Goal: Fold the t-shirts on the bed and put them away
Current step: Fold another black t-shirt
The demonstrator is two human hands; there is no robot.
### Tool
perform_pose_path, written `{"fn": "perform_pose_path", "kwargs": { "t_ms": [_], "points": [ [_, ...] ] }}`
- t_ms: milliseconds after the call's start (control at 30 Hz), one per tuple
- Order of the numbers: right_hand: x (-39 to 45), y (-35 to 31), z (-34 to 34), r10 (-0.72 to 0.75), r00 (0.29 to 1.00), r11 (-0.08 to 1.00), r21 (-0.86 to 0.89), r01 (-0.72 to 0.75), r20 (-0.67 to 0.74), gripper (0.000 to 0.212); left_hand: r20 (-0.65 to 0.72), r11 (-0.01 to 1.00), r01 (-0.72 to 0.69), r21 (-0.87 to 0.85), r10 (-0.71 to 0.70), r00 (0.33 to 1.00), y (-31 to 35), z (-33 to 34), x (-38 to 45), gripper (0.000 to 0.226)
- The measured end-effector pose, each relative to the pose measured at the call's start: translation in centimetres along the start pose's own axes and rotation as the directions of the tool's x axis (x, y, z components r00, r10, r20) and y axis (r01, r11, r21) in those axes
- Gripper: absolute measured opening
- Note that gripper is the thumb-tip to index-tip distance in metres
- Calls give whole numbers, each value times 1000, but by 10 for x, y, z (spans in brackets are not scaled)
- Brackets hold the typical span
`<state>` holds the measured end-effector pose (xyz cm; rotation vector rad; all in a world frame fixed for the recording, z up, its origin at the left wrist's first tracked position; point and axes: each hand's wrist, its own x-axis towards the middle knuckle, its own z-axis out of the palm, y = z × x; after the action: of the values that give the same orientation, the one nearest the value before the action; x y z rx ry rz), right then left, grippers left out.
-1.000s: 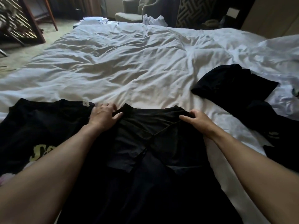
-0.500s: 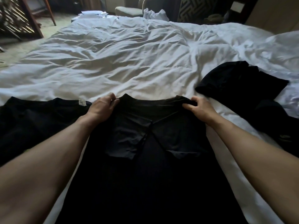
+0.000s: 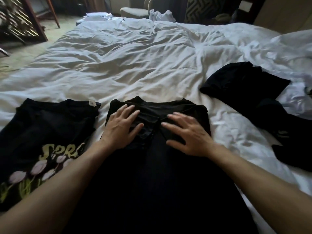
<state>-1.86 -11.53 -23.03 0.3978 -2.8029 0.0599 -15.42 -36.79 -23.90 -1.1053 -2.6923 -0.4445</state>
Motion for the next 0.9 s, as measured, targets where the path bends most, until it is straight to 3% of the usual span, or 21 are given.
{"fn": "perform_pose_path", "kwargs": {
  "t_ms": [67, 133, 267, 467, 533, 600, 633, 667, 733, 800, 900],
  "points": [
    [-11, -15, 1, 28, 976, 1000, 0, -29, 214, 69, 107, 999, -4, 53, -2, 994, 8, 1, -15, 81],
    [-13, -24, 5, 146, 938, 989, -25, -146, 315, 83, 226, 994, 32, 100, -54, 973, 14, 3, -25, 89],
    [-6, -38, 15, 322, 896, 945, -42, -325, 306, 100, 269, 987, 112, 115, -140, 953, 20, 10, -32, 94],
    [3, -43, 13, 316, 884, 940, 16, -342, 345, 97, 268, 989, 93, 118, -121, 956, 19, 1, -31, 92],
    [7, -34, 8, 294, 915, 934, 120, -336, 277, 95, 138, 993, 119, 13, -119, 983, 15, -4, -20, 85],
    [16, -16, 2, 356, 933, 912, 197, -359, 48, 85, -9, 991, 133, -26, -134, 991, 6, -6, -1, 72],
    [23, -1, -2, 425, 903, 894, 180, -410, -56, 78, -29, 989, 146, 2, -146, 989, 1, -6, 10, 65],
    [28, 15, -9, 502, 862, 860, 143, -489, -72, 74, -11, 986, 161, 50, -161, 987, -4, -6, 21, 59],
    [35, 41, -19, 640, 759, 762, 28, -647, 119, 80, 81, 967, 211, 143, -224, 971, -12, -5, 39, 60],
    [37, 62, -20, 675, 670, 708, -18, -706, 309, 88, 143, 947, 270, 176, -296, 945, -17, -3, 53, 64],
    [43, 80, -18, 653, 633, 659, 100, -746, 417, 77, 222, 927, 335, 169, -366, 904, -25, -5, 69, 63]
  ]
}}
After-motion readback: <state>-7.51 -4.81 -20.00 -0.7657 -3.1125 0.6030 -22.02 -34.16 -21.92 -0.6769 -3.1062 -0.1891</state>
